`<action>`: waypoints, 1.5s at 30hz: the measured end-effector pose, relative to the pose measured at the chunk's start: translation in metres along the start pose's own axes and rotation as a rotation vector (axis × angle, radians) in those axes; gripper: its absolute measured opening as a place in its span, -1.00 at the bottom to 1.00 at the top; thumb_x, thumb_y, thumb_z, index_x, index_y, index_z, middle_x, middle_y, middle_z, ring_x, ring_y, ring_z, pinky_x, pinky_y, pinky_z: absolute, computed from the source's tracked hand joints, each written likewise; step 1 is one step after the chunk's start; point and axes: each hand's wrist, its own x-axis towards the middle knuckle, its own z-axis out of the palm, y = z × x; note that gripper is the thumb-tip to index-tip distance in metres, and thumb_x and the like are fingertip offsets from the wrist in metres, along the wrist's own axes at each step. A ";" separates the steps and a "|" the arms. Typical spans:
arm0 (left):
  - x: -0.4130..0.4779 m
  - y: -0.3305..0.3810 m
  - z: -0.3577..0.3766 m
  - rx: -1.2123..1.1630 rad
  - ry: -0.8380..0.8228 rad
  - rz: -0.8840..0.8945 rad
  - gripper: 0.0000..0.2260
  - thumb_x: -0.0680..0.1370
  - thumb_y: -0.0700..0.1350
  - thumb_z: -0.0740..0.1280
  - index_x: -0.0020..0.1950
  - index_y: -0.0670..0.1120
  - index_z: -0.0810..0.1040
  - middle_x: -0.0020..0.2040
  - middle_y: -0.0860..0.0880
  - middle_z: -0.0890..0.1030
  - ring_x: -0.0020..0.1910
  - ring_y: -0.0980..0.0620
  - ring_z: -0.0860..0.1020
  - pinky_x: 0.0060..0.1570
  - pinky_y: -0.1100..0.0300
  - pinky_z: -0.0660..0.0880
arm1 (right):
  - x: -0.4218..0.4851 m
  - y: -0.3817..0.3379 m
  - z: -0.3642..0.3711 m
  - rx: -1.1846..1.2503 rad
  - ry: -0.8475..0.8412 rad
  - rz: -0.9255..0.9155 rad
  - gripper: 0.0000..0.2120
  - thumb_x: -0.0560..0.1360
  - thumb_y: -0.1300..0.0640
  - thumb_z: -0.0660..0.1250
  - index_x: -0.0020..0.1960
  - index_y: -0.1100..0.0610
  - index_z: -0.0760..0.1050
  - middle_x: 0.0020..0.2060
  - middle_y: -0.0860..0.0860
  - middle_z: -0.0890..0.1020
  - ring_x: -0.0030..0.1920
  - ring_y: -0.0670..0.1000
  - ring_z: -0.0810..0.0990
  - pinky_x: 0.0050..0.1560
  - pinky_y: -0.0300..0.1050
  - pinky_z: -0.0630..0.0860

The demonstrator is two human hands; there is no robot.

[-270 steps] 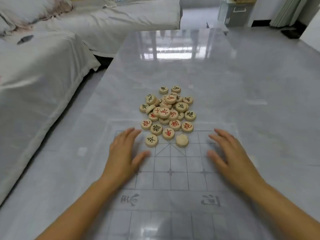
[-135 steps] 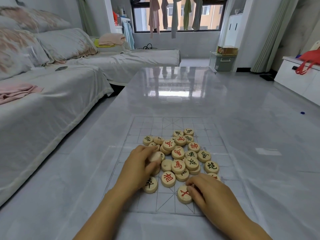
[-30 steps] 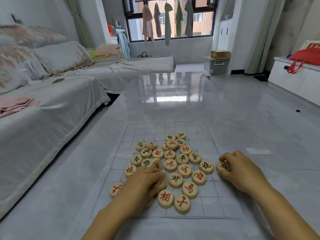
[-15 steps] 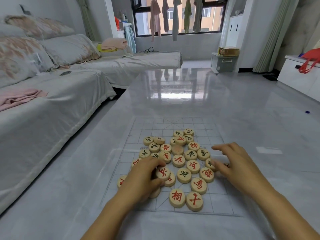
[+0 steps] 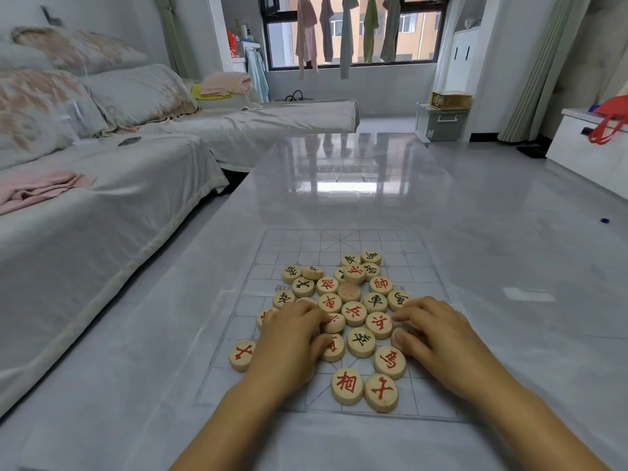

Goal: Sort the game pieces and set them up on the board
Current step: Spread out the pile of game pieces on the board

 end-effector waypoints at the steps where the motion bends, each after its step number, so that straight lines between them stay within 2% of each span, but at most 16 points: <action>1: -0.003 0.001 0.001 0.034 -0.013 0.016 -0.71 0.57 0.00 0.18 0.29 0.06 0.42 0.29 0.11 0.42 0.29 0.09 0.32 0.20 0.19 0.17 | 0.000 0.001 -0.001 -0.008 0.005 0.011 -0.71 0.55 -0.02 0.18 0.26 -0.07 0.42 0.23 -0.16 0.41 0.23 -0.13 0.34 0.21 -0.24 0.26; 3: -0.010 0.002 0.003 0.118 -0.003 0.045 -0.66 0.58 0.01 0.13 0.36 0.07 0.36 0.37 0.11 0.38 0.36 0.07 0.31 0.27 0.12 0.18 | 0.000 0.003 -0.001 -0.022 -0.001 0.025 -0.69 0.55 -0.03 0.17 0.29 -0.07 0.40 0.26 -0.16 0.39 0.25 -0.12 0.32 0.23 -0.23 0.24; 5: -0.019 0.007 0.005 0.154 0.028 0.064 -0.67 0.54 0.01 0.12 0.30 0.10 0.41 0.30 0.09 0.48 0.28 0.03 0.45 0.21 0.04 0.35 | 0.000 0.002 -0.001 -0.028 -0.024 0.026 -0.67 0.56 -0.03 0.16 0.31 -0.08 0.38 0.29 -0.16 0.38 0.27 -0.12 0.31 0.24 -0.24 0.23; 8: -0.026 0.011 0.008 0.185 -0.028 0.121 -0.72 0.46 0.04 0.13 0.07 0.16 0.56 0.09 0.13 0.62 0.03 0.12 0.60 -0.04 0.17 0.52 | 0.001 0.000 -0.001 -0.025 -0.027 0.032 -0.68 0.57 -0.03 0.15 0.31 -0.08 0.38 0.30 -0.16 0.37 0.29 -0.11 0.29 0.24 -0.24 0.23; 11: -0.031 0.017 0.004 0.234 -0.044 0.138 -0.77 0.41 0.03 0.21 -0.05 0.17 0.63 0.07 0.12 0.64 -0.07 0.13 0.63 -0.13 0.25 0.55 | 0.002 -0.002 -0.001 -0.034 -0.026 0.038 -0.68 0.57 -0.01 0.14 0.32 -0.06 0.38 0.31 -0.15 0.37 0.31 -0.10 0.30 0.25 -0.22 0.23; 13: -0.034 0.023 -0.001 0.162 -0.040 0.085 -0.80 0.47 -0.04 0.26 0.03 0.12 0.61 0.26 0.08 0.53 0.08 0.04 0.58 0.02 0.19 0.50 | 0.002 -0.002 -0.002 -0.038 -0.030 0.050 -0.68 0.57 0.00 0.14 0.32 -0.06 0.39 0.32 -0.14 0.37 0.31 -0.08 0.30 0.26 -0.20 0.23; 15: -0.035 0.023 -0.002 0.130 -0.107 0.039 -0.78 0.59 -0.06 0.14 0.15 0.01 0.51 0.49 0.07 0.22 0.34 -0.01 0.34 0.25 0.13 0.28 | 0.001 0.001 -0.004 -0.042 -0.027 0.069 -0.68 0.57 0.00 0.13 0.31 -0.06 0.39 0.32 -0.13 0.39 0.31 -0.06 0.32 0.25 -0.18 0.23; 18: -0.036 0.022 -0.006 0.140 -0.112 0.033 -0.77 0.61 -0.06 0.09 0.18 -0.02 0.47 0.54 0.05 0.07 0.43 0.02 0.23 0.35 0.11 0.16 | 0.001 0.008 -0.009 -0.028 -0.024 0.126 -0.68 0.58 0.01 0.13 0.31 -0.05 0.40 0.32 -0.10 0.41 0.30 -0.03 0.34 0.25 -0.15 0.24; 21: -0.031 0.013 -0.019 0.085 -0.091 -0.010 -0.64 0.59 -0.08 0.15 0.39 0.06 0.33 0.53 0.07 0.12 0.47 0.05 0.18 0.44 0.08 0.14 | 0.001 0.016 -0.015 -0.018 -0.002 0.199 -0.68 0.59 0.04 0.11 0.32 0.00 0.40 0.33 -0.06 0.42 0.32 0.01 0.34 0.26 -0.10 0.25; 24: -0.025 -0.015 -0.034 -0.055 0.056 -0.132 -0.66 0.57 -0.09 0.21 0.36 0.03 0.39 0.44 0.06 0.33 0.40 0.05 0.33 0.37 0.07 0.27 | 0.001 0.021 -0.018 0.002 0.025 0.234 -0.67 0.59 0.06 0.10 0.33 0.02 0.37 0.34 -0.03 0.42 0.33 0.02 0.34 0.28 -0.08 0.26; 28: -0.015 -0.050 -0.037 -0.103 0.025 -0.297 -0.70 0.56 -0.13 0.24 0.30 -0.04 0.46 0.37 -0.02 0.41 0.36 0.00 0.37 0.32 0.09 0.30 | 0.002 0.028 -0.018 -0.021 0.037 0.257 -0.66 0.59 0.07 0.11 0.35 0.02 0.36 0.34 -0.04 0.42 0.33 0.01 0.34 0.27 -0.11 0.28; 31: -0.007 -0.054 -0.035 -0.141 0.051 -0.267 -0.71 0.56 -0.12 0.25 0.29 -0.04 0.47 0.33 -0.02 0.45 0.31 0.00 0.41 0.30 0.12 0.32 | 0.004 0.030 -0.015 -0.022 0.013 0.277 -0.68 0.58 0.05 0.12 0.31 0.00 0.40 0.27 -0.06 0.48 0.25 -0.02 0.43 0.16 -0.14 0.36; 34: -0.004 -0.048 -0.026 -0.079 0.007 -0.186 -0.67 0.58 -0.05 0.20 0.35 0.03 0.41 0.41 0.04 0.37 0.39 0.04 0.32 0.36 0.09 0.26 | 0.009 0.026 -0.009 -0.054 -0.008 0.271 -0.71 0.58 0.01 0.12 0.26 -0.02 0.45 0.17 -0.07 0.55 0.16 -0.03 0.49 0.05 -0.15 0.43; 36: -0.004 -0.043 -0.020 -0.074 -0.038 -0.145 -0.64 0.57 0.02 0.22 0.37 0.10 0.37 0.44 0.09 0.31 0.42 0.06 0.26 0.38 0.10 0.23 | 0.010 0.024 -0.007 -0.068 0.006 0.262 -0.70 0.57 -0.01 0.13 0.26 -0.03 0.44 0.18 -0.08 0.53 0.16 -0.05 0.47 0.01 -0.19 0.40; 39: -0.002 -0.039 -0.013 -0.026 -0.111 -0.119 -0.61 0.55 0.06 0.22 0.38 0.16 0.32 0.48 0.09 0.24 0.45 0.06 0.19 0.41 0.09 0.19 | 0.011 0.020 -0.005 -0.048 0.038 0.230 -0.68 0.56 0.00 0.16 0.29 -0.02 0.41 0.25 -0.09 0.47 0.23 -0.06 0.40 0.10 -0.22 0.34; 45: 0.011 -0.035 -0.015 -0.028 -0.120 -0.130 -0.68 0.51 -0.05 0.29 0.27 0.08 0.44 0.37 0.08 0.36 0.33 0.03 0.30 0.26 0.14 0.32 | 0.059 -0.007 0.013 0.026 0.123 0.067 -0.63 0.57 0.08 0.16 0.37 0.05 0.35 0.38 -0.04 0.35 0.37 -0.02 0.27 0.33 -0.16 0.25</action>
